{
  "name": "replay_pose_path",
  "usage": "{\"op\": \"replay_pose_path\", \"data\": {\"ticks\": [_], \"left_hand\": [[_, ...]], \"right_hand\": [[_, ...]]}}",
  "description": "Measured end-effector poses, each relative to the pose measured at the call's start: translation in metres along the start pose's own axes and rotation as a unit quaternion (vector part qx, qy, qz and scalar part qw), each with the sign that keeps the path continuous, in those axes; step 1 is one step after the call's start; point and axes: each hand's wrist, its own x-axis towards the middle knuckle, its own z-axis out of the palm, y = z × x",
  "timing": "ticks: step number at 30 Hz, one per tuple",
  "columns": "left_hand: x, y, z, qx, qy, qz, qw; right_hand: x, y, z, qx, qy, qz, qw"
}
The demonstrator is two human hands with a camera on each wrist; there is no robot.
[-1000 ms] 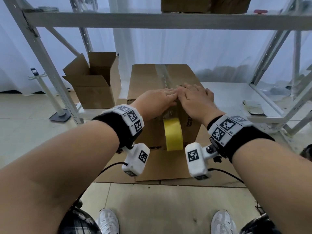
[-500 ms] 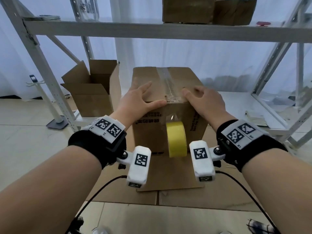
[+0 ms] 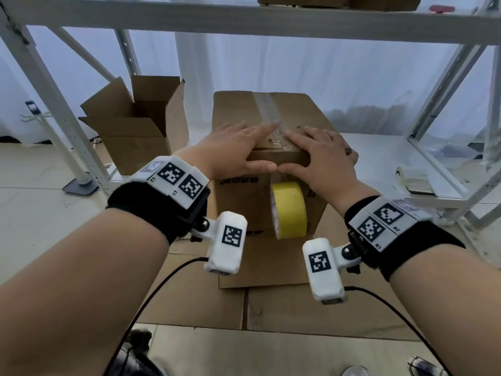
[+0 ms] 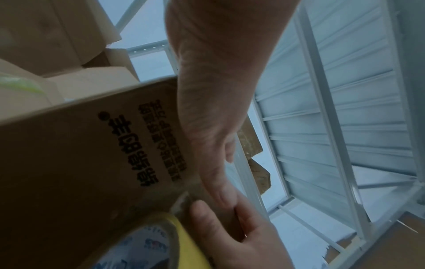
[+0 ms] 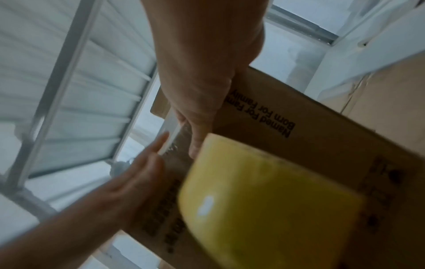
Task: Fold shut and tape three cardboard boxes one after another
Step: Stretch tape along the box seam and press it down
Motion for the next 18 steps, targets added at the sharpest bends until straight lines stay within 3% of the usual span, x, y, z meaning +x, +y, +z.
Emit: {"op": "replay_pose_path", "data": {"ticks": [4, 13, 18], "left_hand": [[0.005, 0.008, -0.001, 0.04, -0.02, 0.004, 0.999], [0.005, 0.02, 0.019, 0.05, 0.092, -0.02, 0.994], [0.003, 0.02, 0.027, 0.07, 0.133, -0.02, 0.988]], "right_hand": [[-0.003, 0.003, 0.003, -0.031, 0.005, -0.01, 0.999], [-0.006, 0.0, 0.008, -0.043, 0.033, -0.004, 0.999], [-0.006, 0.003, 0.007, -0.018, 0.016, -0.013, 1.0]]}}
